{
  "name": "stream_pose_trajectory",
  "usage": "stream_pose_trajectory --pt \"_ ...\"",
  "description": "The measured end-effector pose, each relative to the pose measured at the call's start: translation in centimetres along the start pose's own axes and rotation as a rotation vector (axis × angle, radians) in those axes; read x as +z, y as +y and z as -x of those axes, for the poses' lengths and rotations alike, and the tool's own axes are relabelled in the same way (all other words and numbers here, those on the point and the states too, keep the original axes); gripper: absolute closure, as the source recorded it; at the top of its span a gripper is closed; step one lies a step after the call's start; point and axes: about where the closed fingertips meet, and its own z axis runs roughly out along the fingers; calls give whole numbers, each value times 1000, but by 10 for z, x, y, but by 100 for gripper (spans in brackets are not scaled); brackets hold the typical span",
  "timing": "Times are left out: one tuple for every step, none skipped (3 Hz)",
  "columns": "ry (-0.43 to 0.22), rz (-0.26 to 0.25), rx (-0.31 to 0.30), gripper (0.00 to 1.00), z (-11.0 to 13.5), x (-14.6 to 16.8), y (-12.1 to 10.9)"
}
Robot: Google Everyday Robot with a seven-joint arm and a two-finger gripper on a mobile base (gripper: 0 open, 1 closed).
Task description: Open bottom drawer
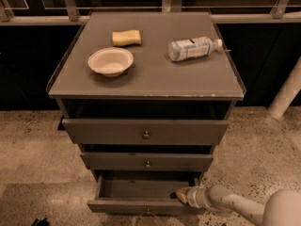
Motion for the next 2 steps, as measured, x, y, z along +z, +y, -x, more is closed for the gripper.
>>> stream_pose_trajectory --pt "2 7 -6 100 0 0 1" --pt "-6 84 -59 100 -27 -24 30"
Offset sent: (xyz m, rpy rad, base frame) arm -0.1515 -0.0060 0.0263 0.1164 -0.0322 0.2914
